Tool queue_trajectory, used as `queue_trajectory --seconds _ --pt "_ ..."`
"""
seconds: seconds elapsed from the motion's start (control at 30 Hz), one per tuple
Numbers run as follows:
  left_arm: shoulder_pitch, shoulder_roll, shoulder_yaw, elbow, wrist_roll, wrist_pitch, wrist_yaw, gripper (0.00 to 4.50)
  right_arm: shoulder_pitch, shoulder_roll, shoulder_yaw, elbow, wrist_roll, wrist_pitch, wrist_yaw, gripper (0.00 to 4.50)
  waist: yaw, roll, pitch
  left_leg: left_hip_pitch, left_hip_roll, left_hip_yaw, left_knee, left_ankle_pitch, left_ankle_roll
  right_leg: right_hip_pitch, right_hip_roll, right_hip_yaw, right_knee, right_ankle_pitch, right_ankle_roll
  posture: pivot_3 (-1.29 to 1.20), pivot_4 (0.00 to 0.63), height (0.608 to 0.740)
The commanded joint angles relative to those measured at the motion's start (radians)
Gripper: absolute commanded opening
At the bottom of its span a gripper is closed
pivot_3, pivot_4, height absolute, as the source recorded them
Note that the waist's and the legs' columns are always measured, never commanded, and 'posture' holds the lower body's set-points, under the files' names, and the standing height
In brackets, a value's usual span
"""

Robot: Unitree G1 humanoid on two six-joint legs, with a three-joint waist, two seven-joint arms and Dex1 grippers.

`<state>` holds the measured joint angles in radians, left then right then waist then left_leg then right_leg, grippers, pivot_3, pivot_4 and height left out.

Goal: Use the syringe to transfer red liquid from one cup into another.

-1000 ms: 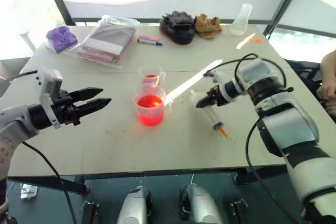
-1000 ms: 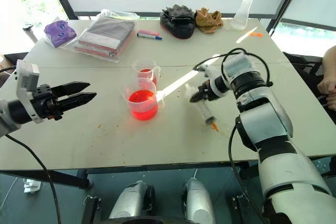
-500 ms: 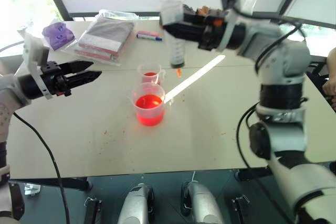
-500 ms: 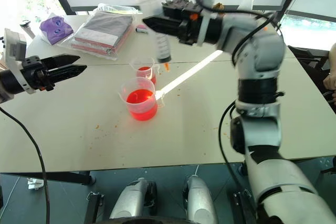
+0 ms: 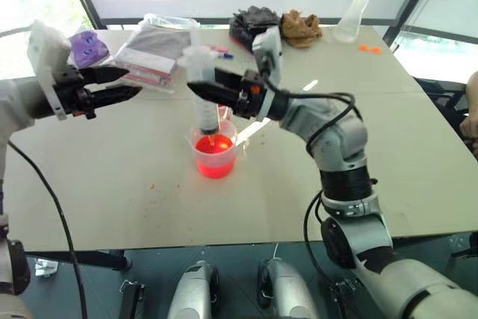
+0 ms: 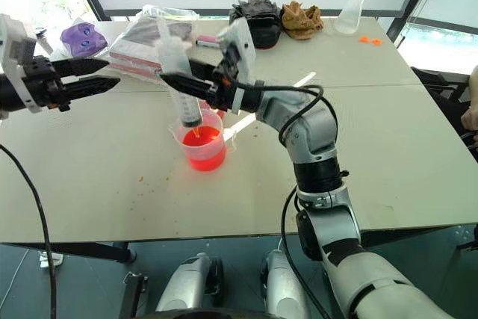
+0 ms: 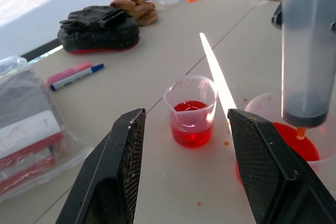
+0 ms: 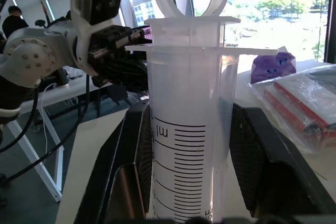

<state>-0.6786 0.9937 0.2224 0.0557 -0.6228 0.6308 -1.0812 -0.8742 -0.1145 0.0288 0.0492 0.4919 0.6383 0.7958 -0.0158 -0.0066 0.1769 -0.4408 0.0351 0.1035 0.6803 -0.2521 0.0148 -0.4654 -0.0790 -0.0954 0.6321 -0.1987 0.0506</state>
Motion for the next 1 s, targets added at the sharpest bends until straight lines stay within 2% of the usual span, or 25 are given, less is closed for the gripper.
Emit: queue_trajectory --seconds 0.03,0.23,0.4,0.63,1.0 --pt "-0.081 0.002 0.007 -0.045 -0.037 0.038 -0.008 2.58 -0.012 0.031 -0.003 0.031 -0.014 -0.079 -0.029 1.52 -0.003 0.0 0.0 0.0 0.0 0.0 0.0 0.0 0.0 0.0 0.0 0.0 0.0 0.0 0.0 0.0 0.15 0.74" --pt "-0.211 -0.038 -0.023 -0.001 -0.054 0.082 -0.032 2.58 0.004 0.067 0.007 0.089 -0.035 -0.192 -0.026 1.52 -0.003 0.0 0.0 0.0 -0.001 0.0 0.0 0.0 0.0 0.0 0.0 0.0 0.0 0.0 0.0 0.0 0.15 0.74" --pt "-0.248 -0.105 -0.094 0.066 0.022 -0.008 -0.06 2.58 0.039 0.08 0.029 0.096 -0.049 -0.241 -0.023 1.52 0.002 0.0 0.0 0.002 -0.001 0.0 0.001 0.0 0.0 0.003 0.0 0.0 0.0 0.0 0.001 0.0 0.15 0.74" --pt "-0.312 -0.228 -0.121 0.211 0.09 -0.12 -0.046 2.58 0.099 0.081 0.062 0.046 -0.064 -0.255 -0.036 1.52 0.001 0.0 0.0 0.002 -0.001 0.0 0.002 0.0 0.0 0.003 0.0 0.0 0.0 0.0 0.001 0.0 0.15 0.74" --pt "-0.297 -0.256 -0.146 0.198 0.103 -0.105 -0.11 2.58 0.116 0.083 0.073 0.038 -0.068 -0.259 -0.046 1.52 -0.001 0.0 0.0 0.002 -0.001 -0.001 0.002 0.0 0.0 0.003 0.0 0.001 0.001 0.0 0.001 0.0 0.15 0.74"
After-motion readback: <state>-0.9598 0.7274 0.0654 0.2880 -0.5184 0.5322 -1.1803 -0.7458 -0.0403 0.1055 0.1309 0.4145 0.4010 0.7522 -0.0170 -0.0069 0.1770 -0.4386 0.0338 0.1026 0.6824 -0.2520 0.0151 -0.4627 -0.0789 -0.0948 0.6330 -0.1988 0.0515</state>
